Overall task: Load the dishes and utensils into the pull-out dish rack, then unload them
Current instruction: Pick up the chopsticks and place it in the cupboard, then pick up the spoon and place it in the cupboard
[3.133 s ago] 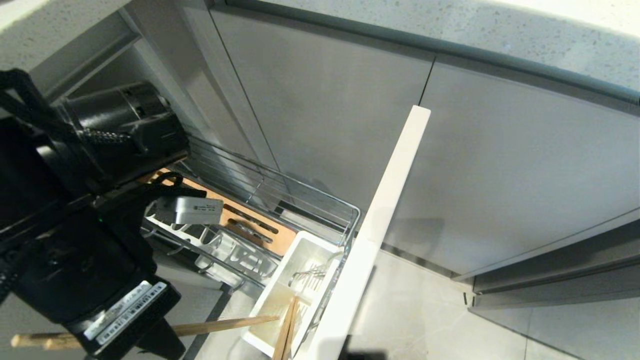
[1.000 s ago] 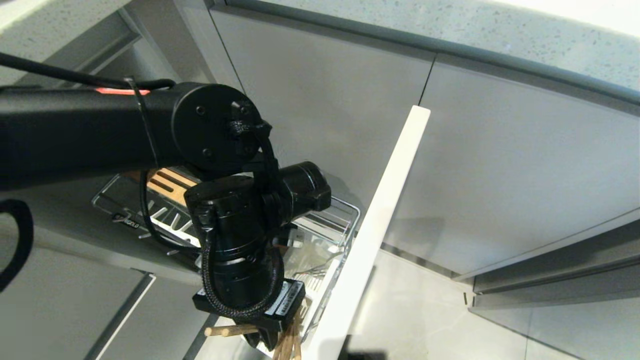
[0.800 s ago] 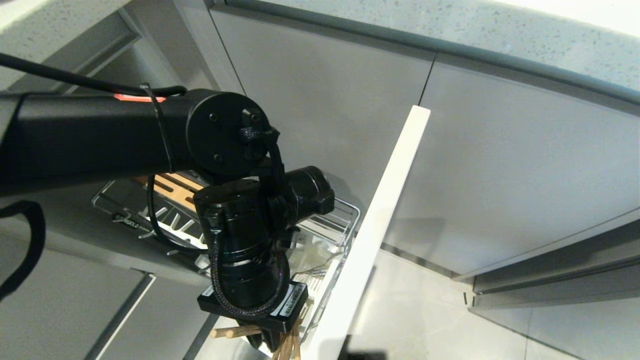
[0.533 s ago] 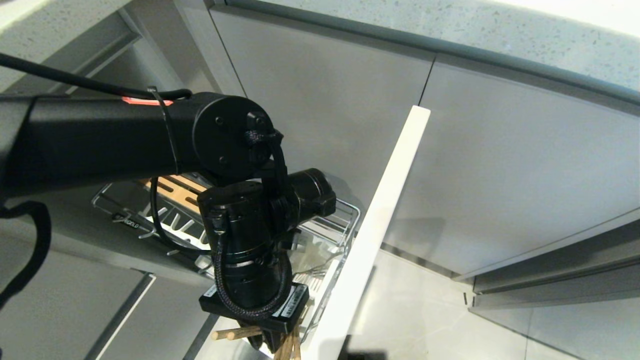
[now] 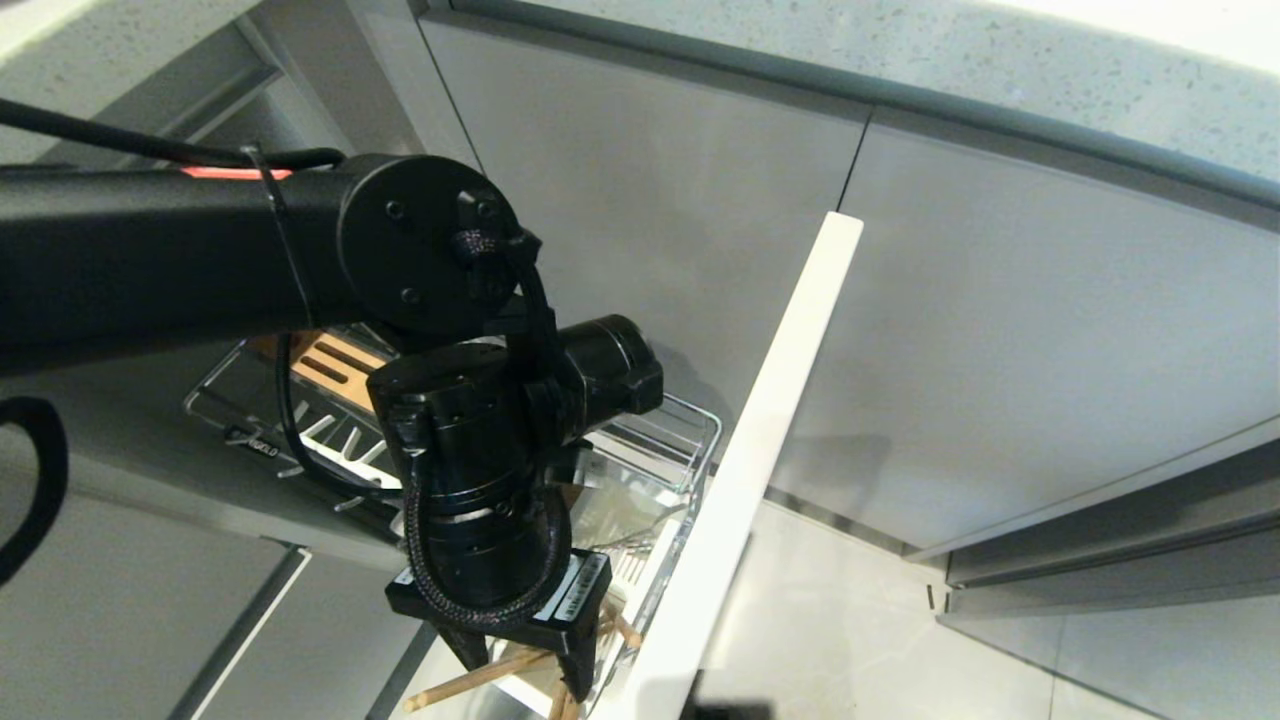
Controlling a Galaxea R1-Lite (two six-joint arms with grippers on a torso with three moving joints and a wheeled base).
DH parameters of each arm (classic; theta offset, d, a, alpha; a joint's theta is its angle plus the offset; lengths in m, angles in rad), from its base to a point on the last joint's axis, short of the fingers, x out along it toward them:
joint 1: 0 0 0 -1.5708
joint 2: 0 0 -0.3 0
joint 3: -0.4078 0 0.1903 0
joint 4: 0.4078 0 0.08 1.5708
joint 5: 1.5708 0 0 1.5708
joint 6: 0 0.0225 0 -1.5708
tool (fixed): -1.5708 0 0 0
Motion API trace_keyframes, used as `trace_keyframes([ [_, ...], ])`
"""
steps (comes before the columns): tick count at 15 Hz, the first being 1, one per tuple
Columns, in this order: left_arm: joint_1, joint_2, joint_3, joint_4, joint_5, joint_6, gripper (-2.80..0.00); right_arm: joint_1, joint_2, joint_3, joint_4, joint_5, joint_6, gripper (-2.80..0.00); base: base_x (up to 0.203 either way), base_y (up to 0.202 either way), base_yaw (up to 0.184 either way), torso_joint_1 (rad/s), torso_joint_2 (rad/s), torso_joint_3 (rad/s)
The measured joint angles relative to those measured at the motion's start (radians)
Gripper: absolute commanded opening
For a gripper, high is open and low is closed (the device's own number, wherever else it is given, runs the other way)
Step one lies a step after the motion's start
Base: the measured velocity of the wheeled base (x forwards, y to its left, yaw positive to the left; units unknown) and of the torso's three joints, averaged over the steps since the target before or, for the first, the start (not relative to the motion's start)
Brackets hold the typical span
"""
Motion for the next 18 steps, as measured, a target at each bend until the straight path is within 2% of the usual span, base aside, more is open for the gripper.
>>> trace_keyframes([
  [3,0.000,-0.042,-0.001,0.001,0.016,0.000,0.00,0.000,0.000,0.000,0.000,0.000,0.000,-2.80,0.000,0.000,0.000,0.000,0.00,0.000],
  [9,0.000,-0.167,0.002,0.004,0.095,-0.015,0.00,0.000,0.000,0.000,0.000,0.000,0.000,-2.80,0.000,0.000,0.000,0.000,0.00,0.000],
  [10,0.001,-0.191,0.002,0.004,0.113,-0.018,-2.80,0.000,0.000,0.000,0.000,0.000,0.000,-2.80,0.000,0.000,0.000,0.000,0.00,0.000],
  [13,0.001,-0.272,-0.015,-0.031,0.160,-0.040,-2.80,0.000,0.000,0.000,0.000,0.000,0.000,-2.80,0.000,0.000,0.000,0.000,0.00,0.000],
  [15,0.000,-0.324,-0.029,-0.091,0.202,-0.092,-2.80,0.000,0.000,0.000,0.000,0.000,0.000,-2.80,0.000,0.000,0.000,0.000,0.00,0.000],
  [18,-0.002,-0.412,-0.036,-0.185,0.234,-0.111,-2.80,0.000,0.000,0.000,0.000,0.000,0.000,-2.80,0.000,0.000,0.000,0.000,0.00,0.000],
])
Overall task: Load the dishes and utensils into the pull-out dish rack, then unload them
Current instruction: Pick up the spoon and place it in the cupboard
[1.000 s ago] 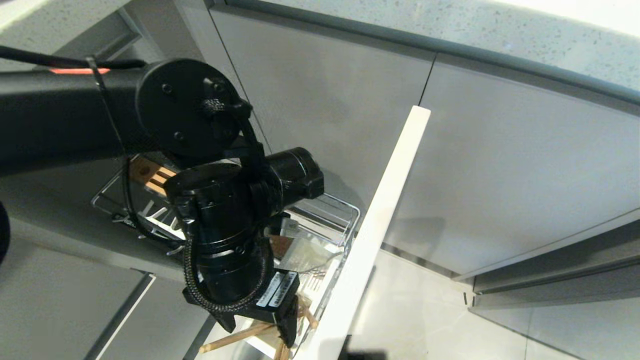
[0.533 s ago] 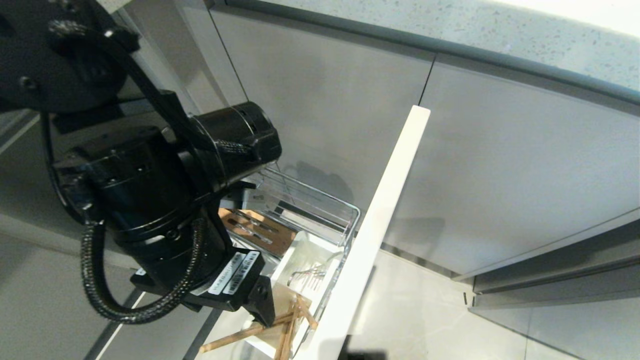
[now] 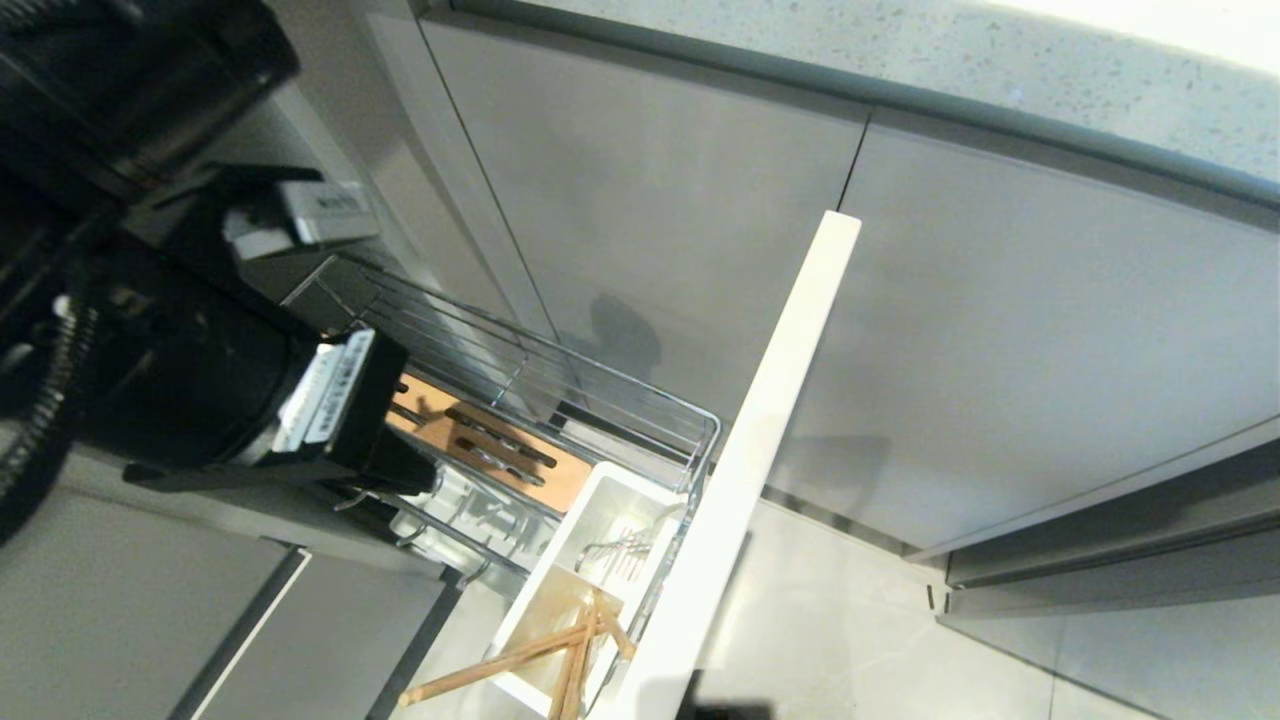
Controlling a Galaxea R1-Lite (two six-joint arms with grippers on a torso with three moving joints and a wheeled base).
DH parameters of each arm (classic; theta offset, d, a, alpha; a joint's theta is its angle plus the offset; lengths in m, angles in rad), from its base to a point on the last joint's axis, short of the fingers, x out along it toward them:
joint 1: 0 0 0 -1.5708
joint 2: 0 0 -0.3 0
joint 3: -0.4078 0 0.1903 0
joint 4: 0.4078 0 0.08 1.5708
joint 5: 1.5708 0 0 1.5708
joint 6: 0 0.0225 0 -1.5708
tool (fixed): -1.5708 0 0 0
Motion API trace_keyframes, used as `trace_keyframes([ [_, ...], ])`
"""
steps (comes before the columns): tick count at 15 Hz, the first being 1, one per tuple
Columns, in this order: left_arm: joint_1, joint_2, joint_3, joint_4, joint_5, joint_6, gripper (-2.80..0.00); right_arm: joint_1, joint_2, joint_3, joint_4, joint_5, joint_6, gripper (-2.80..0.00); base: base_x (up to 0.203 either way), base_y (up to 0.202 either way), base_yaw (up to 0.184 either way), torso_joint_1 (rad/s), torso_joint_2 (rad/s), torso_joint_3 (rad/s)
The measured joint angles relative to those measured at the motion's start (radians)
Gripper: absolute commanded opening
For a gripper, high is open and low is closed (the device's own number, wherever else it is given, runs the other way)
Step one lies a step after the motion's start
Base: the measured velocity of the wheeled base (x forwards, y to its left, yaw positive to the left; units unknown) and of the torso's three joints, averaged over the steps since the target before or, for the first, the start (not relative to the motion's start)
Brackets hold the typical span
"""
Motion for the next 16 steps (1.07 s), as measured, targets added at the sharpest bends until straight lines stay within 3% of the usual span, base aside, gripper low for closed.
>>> trace_keyframes([
  [5,0.026,-0.183,0.005,-0.213,0.058,-0.005,-2.80,0.000,0.000,0.000,0.000,0.000,0.000,-2.80,0.000,0.000,0.000,0.000,0.00,0.000],
  [8,0.145,-0.305,0.035,-0.377,0.061,0.041,-2.80,0.000,0.000,0.000,0.000,0.000,0.000,-2.80,0.000,0.000,0.000,0.000,0.00,0.000],
  [12,0.428,-0.452,0.120,-0.629,0.039,0.152,-2.80,0.000,0.000,0.000,0.000,0.000,0.000,-2.80,0.000,0.000,0.000,0.000,0.00,0.000],
  [16,0.794,-0.529,0.159,-0.713,-0.038,0.237,-2.80,0.000,0.000,0.000,0.000,0.000,0.000,-2.80,0.000,0.000,0.000,0.000,0.00,0.000],
])
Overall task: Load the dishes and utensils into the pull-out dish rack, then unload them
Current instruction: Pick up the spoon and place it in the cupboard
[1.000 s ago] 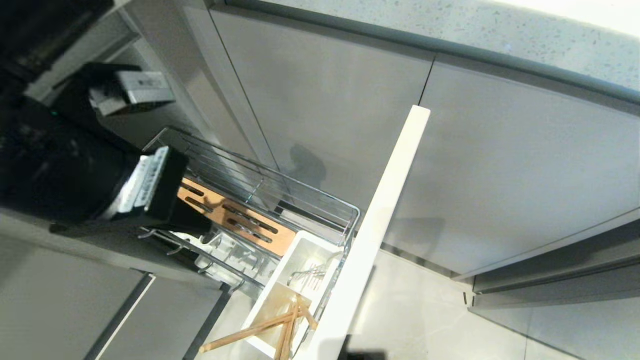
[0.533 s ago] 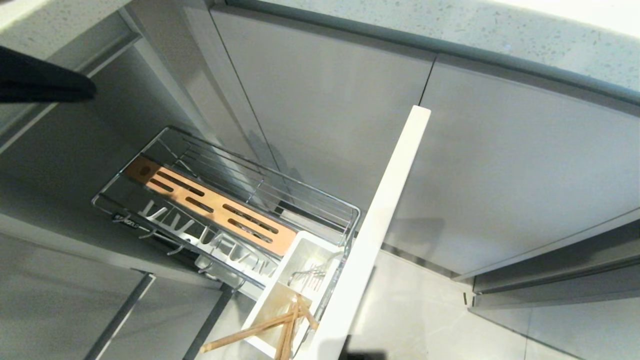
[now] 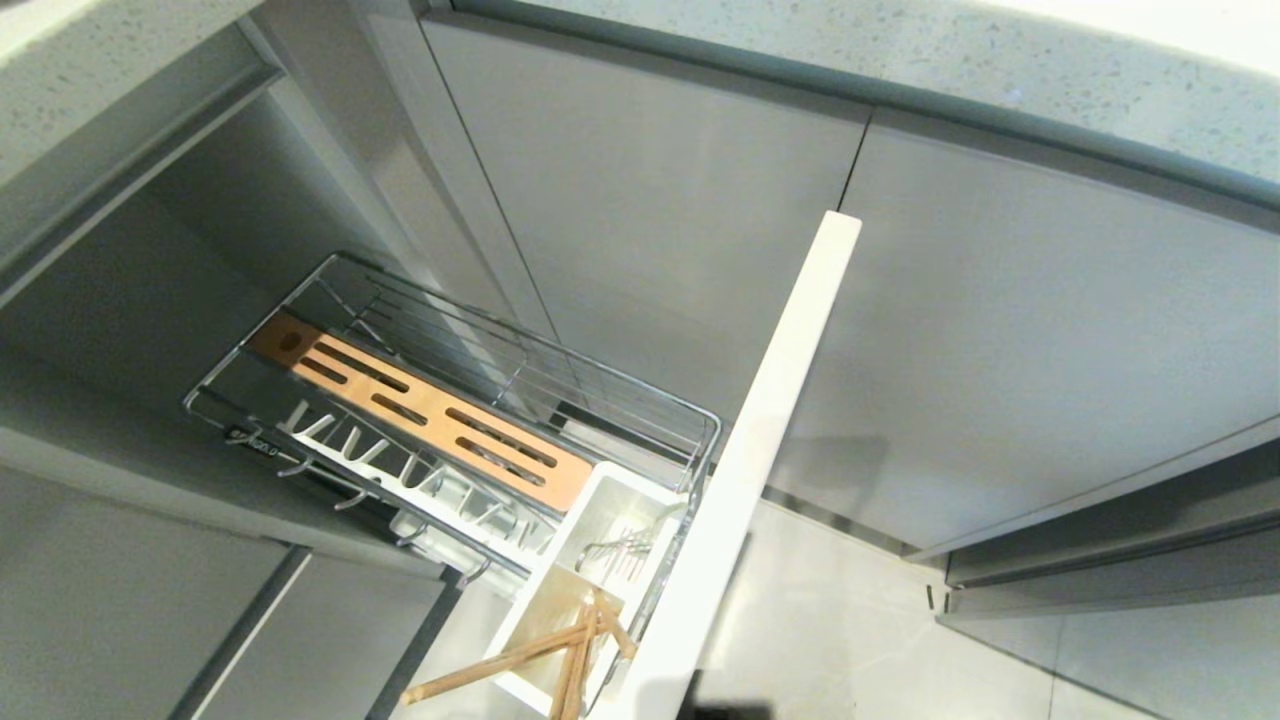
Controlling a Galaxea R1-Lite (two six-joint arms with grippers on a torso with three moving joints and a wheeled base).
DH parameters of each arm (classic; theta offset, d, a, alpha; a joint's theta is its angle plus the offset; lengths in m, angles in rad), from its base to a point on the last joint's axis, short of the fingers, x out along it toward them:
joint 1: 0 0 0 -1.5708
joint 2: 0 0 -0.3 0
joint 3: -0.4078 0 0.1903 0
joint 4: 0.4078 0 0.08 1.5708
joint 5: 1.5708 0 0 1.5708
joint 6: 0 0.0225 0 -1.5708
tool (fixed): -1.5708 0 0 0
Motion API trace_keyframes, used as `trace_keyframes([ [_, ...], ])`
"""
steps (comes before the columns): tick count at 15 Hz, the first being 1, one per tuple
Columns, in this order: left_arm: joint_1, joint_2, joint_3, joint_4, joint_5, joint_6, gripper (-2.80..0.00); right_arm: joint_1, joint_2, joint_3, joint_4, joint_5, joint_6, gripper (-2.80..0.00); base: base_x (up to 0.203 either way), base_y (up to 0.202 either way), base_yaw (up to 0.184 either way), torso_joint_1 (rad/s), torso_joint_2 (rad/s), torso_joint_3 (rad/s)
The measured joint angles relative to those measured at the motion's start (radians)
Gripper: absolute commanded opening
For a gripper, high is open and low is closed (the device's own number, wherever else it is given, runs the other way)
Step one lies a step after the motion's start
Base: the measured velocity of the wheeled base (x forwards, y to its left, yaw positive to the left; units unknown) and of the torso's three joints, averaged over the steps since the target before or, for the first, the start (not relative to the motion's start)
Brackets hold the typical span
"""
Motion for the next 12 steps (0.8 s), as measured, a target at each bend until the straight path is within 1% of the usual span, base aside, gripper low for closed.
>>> trace_keyframes([
  [2,0.167,-0.024,0.012,-0.008,-0.016,0.053,-2.80,0.000,0.000,0.000,0.000,0.000,0.000,-2.80,0.000,0.000,0.000,0.000,0.00,0.000],
  [5,0.396,-0.047,0.024,-0.010,-0.023,0.110,-2.80,0.000,0.000,0.000,0.000,0.000,0.000,-2.80,0.000,0.000,0.000,0.000,0.00,0.000],
  [7,0.525,-0.053,0.029,-0.009,-0.038,0.135,-2.80,0.000,0.000,0.000,0.000,0.000,0.000,-2.80,0.000,0.000,0.000,0.000,0.00,0.000],
  [8,0.581,-0.054,0.031,-0.006,-0.061,0.139,-2.80,0.000,0.000,0.000,0.000,0.000,0.000,-2.80,0.000,0.000,0.000,0.000,0.00,0.000],
  [9,0.643,-0.055,0.032,-0.002,-0.099,0.142,-2.80,0.000,0.000,0.000,0.000,0.000,0.000,-2.80,0.000,0.000,0.000,0.000,0.00,0.000],
  [10,0.710,-0.053,0.032,0.007,-0.152,0.144,-2.80,0.000,0.000,0.000,0.000,0.000,0.000,-2.80,0.000,0.000,0.000,0.000,0.00,0.000],
  [11,0.771,-0.048,0.028,0.015,-0.212,0.156,-2.80,0.000,0.000,0.000,0.000,0.000,0.000,-2.80,0.000,0.000,0.000,0.000,0.00,0.000],
  [12,0.832,-0.033,0.016,0.022,-0.283,0.181,-2.80,0.000,0.000,0.000,0.000,0.000,0.000,-2.80,0.000,0.000,0.000,0.000,0.00,0.000],
])
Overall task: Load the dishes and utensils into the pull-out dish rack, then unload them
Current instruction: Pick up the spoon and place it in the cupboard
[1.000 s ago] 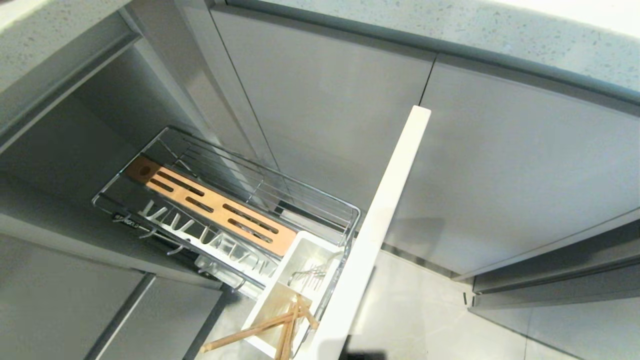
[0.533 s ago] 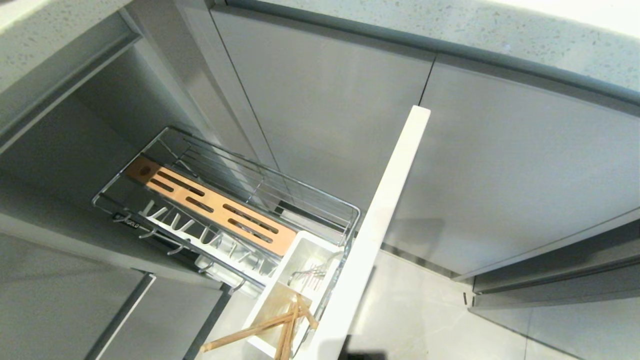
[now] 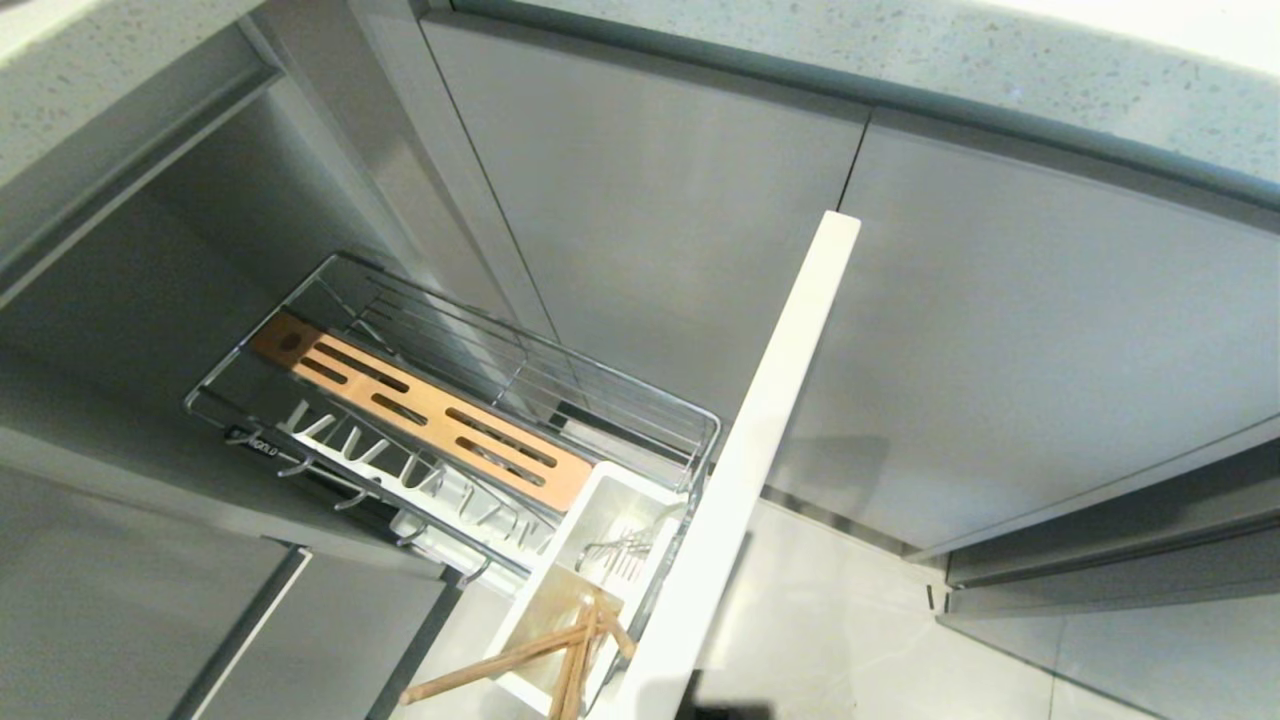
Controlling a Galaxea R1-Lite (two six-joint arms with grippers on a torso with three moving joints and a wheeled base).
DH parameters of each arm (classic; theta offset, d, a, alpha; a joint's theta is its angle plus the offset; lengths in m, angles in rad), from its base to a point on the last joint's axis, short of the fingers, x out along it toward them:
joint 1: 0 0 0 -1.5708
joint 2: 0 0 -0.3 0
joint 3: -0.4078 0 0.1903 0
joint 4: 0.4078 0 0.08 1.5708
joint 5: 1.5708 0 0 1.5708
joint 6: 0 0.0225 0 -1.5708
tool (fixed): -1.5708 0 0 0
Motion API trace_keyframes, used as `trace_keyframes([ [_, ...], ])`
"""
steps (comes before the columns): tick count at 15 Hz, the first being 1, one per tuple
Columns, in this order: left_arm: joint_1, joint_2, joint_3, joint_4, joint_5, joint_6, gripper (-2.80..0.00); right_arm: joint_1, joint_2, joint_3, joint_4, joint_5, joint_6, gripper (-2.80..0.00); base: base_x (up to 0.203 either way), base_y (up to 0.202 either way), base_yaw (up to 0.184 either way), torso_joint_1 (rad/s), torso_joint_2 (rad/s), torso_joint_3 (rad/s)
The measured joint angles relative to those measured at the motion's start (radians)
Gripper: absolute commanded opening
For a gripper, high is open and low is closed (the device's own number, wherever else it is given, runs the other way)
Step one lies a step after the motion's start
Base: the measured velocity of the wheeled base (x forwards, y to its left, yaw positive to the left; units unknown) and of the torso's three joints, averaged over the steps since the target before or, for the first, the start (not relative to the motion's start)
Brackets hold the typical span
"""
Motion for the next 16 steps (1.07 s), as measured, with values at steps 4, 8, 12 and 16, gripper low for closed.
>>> trace_keyframes([
  [4,0.085,0.092,-0.090,0.050,-0.078,0.032,-2.80,0.000,0.000,0.000,0.000,0.000,0.000,-2.80,0.000,0.000,0.000,0.000,0.00,0.000],
  [8,0.123,0.177,-0.211,0.184,-0.120,0.082,-2.80,0.000,0.000,0.000,0.000,0.000,0.000,-2.80,0.000,0.000,0.000,0.000,0.00,0.000],
  [12,0.154,0.227,-0.226,0.242,-0.129,0.093,-2.80,0.000,0.000,0.000,0.000,0.000,0.000,-2.80,0.000,0.000,0.000,0.000,0.00,0.000],
  [16,0.185,0.255,-0.227,0.245,-0.132,0.048,-2.80,0.000,0.000,0.000,0.000,0.000,0.000,-2.80,0.000,0.000,0.000,0.000,0.00,0.000],
])
